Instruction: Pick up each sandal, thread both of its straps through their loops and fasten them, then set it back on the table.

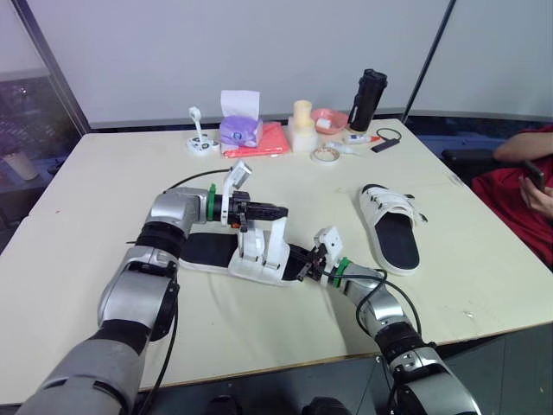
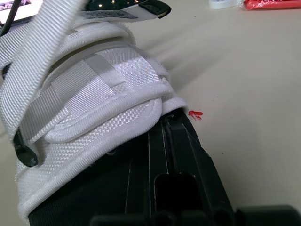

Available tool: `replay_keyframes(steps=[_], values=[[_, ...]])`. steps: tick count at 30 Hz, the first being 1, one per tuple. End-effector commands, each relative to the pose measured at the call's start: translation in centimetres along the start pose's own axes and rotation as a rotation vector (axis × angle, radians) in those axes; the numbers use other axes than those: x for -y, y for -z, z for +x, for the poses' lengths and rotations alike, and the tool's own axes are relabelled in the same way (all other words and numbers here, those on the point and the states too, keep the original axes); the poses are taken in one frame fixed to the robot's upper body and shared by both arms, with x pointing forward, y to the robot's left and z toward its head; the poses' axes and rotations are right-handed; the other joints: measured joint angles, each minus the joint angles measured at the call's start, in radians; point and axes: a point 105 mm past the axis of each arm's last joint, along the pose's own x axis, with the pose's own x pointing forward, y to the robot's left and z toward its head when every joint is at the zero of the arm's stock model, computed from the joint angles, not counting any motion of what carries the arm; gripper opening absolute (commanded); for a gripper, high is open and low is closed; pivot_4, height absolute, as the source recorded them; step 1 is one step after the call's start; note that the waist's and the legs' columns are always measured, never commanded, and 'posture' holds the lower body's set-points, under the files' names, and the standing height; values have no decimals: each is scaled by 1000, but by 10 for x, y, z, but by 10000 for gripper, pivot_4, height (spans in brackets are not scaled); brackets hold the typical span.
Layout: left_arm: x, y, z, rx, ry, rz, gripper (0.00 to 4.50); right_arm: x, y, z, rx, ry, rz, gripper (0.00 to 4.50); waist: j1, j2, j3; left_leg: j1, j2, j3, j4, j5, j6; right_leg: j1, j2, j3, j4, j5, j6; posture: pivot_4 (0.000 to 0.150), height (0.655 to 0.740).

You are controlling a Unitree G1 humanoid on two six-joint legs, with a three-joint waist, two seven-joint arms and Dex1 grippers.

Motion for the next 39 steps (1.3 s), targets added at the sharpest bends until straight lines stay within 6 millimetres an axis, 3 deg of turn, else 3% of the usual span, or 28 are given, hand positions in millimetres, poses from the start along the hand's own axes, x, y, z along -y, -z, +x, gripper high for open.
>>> replay_keyframes(steps=[1, 8, 14, 15, 17, 19, 23, 26, 29, 33, 36, 39], values=[[-10, -9, -1, 17, -81, 52, 792, 2, 108, -47, -384, 150, 185, 0, 0, 0, 0, 0, 0, 0, 0, 0, 0, 0, 0, 0, 0, 0, 0, 1500, 7400], [-31, 18, 6, -145, -221, 151, 792, 2, 110, -50, -386, 155, 188, 0, 4, -1, -1, 1, 0, 0, 0, 0, 0, 1, 0, 0, 0, 0, 1, 1500, 7400], [-34, 21, 12, -182, -234, 201, 792, 1, 110, -50, -383, 163, 192, 0, 17, -2, -3, 4, 0, 0, 0, 0, 0, 3, 0, 0, 0, 0, 1, 1500, 7400], [-34, 21, 12, -183, -235, 204, 7203, 1, 111, -51, -383, 163, 193, 0, 18, -2, -3, 5, 0, 0, 0, 0, -1, 4, 0, 0, 0, 0, 1, 1500, 7400], [-35, 20, 12, -180, -243, 212, 14536, 1, 111, -51, -383, 164, 195, 0, 18, -2, -3, 5, 0, 0, 0, -1, -1, 4, 0, 0, 0, 0, 1, 1500, 7400], [-36, 14, 11, -144, -256, 206, 24698, 0, 112, -52, -384, 165, 195, 0, 19, -3, -3, 5, 0, 0, 0, -1, -1, 4, 0, 0, 0, 0, 1, 1500, 7400], [-32, -29, -4, 121, -253, 101, 44505, 5, 104, -55, -359, 173, 160, 0, 19, -4, -2, 5, 0, 0, 0, -1, -1, 4, 0, 0, 0, 0, 1, 1500, 7400], [-27, -49, -32, 283, -219, 4, 44505, 12, 83, -63, -312, 181, 76, 0, 22, 1, 1, 4, 0, 0, 0, 0, -1, 4, 0, -1, 1, -1, 3, 1500, 7400], [-19, -49, -53, 334, -187, -46, 44505, 13, 63, -73, -275, 184, 22, 0, 31, 9, 4, -7, -5, -2, 0, 0, 0, -3, -2, -1, 3, -2, 13, 1500, 7400], [1, -5, -83, 260, -203, -105, 44505, 15, 12, -93, -200, 198, -74, 0, 45, 17, 9, -16, -13, -6, 0, -4, 0, -5, -8, 2, 6, -7, 25, 1500, 7400], [19, 20, -90, 219, -201, -169, 44505, 17, -14, -105, -186, 208, -121, 0, 55, 12, 23, -34, -15, -12, 5, -3, -5, -19, -8, 2, 10, -7, 25, 1500, 7400], [35, 39, -89, 175, -182, -216, 44505, 21, -34, -122, -203, 217, -164, 0, 55, 15, 37, -53, -16, -20, 18, -2, -5, -33, -6, 1, 14, -8, 25, 1500, 7400]])
